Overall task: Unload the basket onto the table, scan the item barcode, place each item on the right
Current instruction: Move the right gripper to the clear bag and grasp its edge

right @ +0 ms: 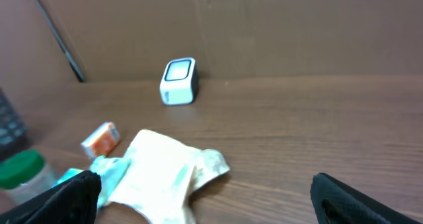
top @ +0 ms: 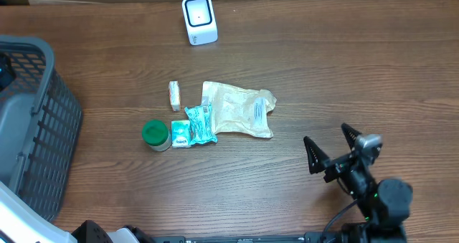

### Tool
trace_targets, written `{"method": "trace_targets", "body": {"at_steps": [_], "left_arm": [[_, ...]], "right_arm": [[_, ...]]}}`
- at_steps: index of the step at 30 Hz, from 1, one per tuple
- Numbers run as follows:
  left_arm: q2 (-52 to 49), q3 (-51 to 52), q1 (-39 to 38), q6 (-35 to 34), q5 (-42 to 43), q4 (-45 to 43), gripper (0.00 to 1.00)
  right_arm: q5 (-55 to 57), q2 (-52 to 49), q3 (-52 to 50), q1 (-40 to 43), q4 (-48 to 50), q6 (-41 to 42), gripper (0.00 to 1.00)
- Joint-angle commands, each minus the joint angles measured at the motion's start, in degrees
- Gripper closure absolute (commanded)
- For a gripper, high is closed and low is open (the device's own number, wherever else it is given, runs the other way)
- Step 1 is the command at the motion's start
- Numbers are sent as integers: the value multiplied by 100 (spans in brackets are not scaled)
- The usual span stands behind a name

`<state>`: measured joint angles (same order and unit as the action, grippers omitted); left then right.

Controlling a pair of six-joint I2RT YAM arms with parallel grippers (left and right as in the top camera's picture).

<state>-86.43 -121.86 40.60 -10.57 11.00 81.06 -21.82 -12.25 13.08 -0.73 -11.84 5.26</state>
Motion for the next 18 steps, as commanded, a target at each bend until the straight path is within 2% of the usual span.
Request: {"method": "trace_targets", "body": {"at_steps": [1, 10, 18], "left_arm": [[-44, -11, 26, -59, 83, -2, 0], [-44, -11, 26, -59, 83, -4, 0], [-44, -11, 26, -59, 83, -2, 1]], "right_arm": [[-306, -914, 1038, 39, -267, 72, 0], [-1641, -4417, 3626, 37, -2048, 68, 0], [-2870, -6555, 3891, -26, -1574, 96, 0]]}}
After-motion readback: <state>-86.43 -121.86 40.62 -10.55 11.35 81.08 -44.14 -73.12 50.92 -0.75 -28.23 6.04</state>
